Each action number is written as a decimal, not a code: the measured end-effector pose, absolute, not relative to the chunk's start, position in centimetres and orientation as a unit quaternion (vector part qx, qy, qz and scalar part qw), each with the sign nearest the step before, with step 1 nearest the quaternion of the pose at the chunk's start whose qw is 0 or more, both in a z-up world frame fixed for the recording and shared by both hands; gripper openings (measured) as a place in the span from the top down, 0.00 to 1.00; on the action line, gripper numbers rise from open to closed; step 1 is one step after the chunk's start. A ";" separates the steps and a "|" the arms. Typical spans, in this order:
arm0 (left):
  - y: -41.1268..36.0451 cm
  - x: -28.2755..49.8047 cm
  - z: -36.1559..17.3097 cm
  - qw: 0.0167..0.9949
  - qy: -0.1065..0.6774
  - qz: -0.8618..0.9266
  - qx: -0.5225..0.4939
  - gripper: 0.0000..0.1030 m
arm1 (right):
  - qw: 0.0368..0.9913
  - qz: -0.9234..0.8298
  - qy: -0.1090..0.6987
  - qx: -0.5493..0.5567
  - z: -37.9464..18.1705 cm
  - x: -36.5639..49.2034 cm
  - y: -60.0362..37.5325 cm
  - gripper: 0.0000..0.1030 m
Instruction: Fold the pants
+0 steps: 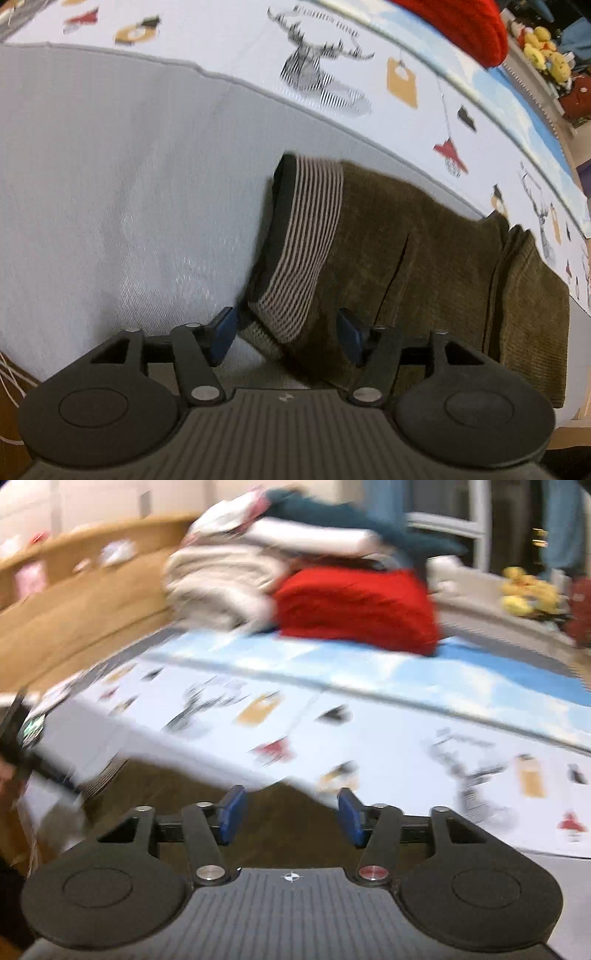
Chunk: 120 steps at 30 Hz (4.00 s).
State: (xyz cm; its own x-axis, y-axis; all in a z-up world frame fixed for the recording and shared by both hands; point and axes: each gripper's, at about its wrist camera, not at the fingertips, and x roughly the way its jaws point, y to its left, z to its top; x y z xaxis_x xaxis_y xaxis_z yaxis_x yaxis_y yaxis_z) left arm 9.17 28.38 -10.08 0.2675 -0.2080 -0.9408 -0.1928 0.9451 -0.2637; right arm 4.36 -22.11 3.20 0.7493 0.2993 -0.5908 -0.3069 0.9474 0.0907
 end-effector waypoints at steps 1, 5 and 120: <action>28.4 9.2 -10.5 0.774 0.611 -0.002 -0.167 0.27 | 0.938 0.141 0.315 -0.005 2.9 4.9 -23.4 0.38; 28.8 9.6 -12.2 0.753 0.632 0.013 -0.184 0.27 | 0.933 0.061 0.352 0.043 -1.6 5.6 -28.1 0.38; 6.5 11.6 -0.9 0.857 0.458 -0.223 -0.081 0.48 | 0.863 0.071 0.438 0.241 -4.0 6.3 -36.1 0.72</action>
